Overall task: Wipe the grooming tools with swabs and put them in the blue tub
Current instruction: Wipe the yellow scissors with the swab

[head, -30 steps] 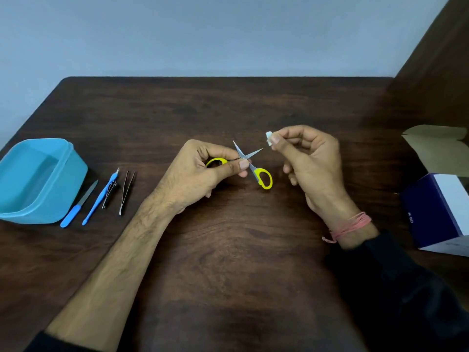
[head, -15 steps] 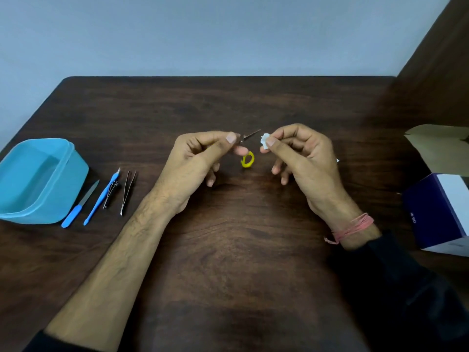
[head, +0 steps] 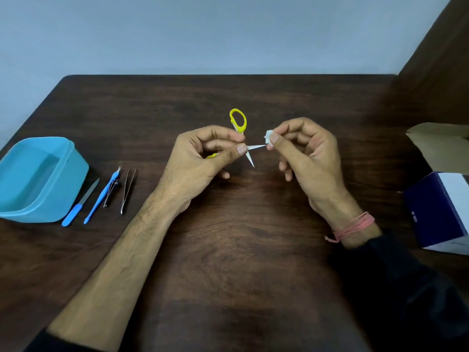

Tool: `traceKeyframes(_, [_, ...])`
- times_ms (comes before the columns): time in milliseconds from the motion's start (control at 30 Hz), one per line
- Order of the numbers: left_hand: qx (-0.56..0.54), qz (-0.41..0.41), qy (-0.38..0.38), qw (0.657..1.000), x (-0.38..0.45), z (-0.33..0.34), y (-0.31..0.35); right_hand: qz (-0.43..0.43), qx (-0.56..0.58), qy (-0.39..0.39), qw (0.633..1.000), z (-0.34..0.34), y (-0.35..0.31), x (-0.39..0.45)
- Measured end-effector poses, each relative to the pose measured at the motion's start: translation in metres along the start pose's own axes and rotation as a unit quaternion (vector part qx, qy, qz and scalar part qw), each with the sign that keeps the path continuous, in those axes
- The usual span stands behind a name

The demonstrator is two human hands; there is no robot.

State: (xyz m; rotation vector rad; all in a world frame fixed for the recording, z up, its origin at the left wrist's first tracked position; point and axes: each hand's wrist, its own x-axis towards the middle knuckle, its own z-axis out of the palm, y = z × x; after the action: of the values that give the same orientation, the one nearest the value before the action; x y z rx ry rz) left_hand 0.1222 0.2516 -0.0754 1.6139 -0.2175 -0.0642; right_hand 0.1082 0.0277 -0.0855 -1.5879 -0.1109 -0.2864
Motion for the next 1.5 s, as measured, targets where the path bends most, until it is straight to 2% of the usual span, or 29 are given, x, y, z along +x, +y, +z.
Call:
traceKeyframes(233, [-0.018,-0.001,0.006,1.0,0.001,0.001,0.002,-0.068,-0.082,0.048,0.993,0.001,0.003,-0.002])
traceKeyframes(467, [-0.021,-0.003,-0.009,1.0,0.002,-0.001,-0.001,-0.127,-0.167,0.05,0.976,0.004,0.005,-0.005])
traceKeyframes(567, [-0.016,-0.012,-0.01,1.0,0.003,-0.002,-0.001,-0.122,-0.156,0.064,0.978,0.003,0.006,-0.004])
traceKeyframes(733, [-0.005,-0.016,-0.04,0.999,0.001,-0.003,0.0,-0.104,-0.135,0.017,0.985,0.006,0.005,-0.007])
traceKeyframes(867, [0.006,-0.021,-0.064,0.998,-0.001,-0.003,0.002,-0.106,-0.149,0.019,0.983,0.006,0.005,-0.008])
traceKeyframes(1000, [-0.004,-0.025,-0.053,0.998,-0.001,-0.004,0.003,-0.113,-0.177,0.057,0.976,0.006,0.002,-0.009])
traceKeyframes(1133, [0.003,-0.026,-0.062,0.998,-0.002,-0.001,0.002,-0.143,-0.206,0.048,0.967,0.008,0.0,-0.012])
traceKeyframes(1267, [-0.006,-0.026,-0.048,0.999,-0.001,-0.001,0.003,-0.153,-0.232,0.076,0.958,0.007,0.001,-0.01])
traceKeyframes(1400, [-0.011,-0.019,-0.04,0.999,-0.001,-0.001,0.005,-0.188,-0.265,0.042,0.945,0.011,-0.002,-0.014])
traceKeyframes(1500, [-0.025,-0.027,-0.008,0.999,-0.001,0.0,0.006,-0.18,-0.26,0.064,0.946,0.009,-0.004,-0.013])
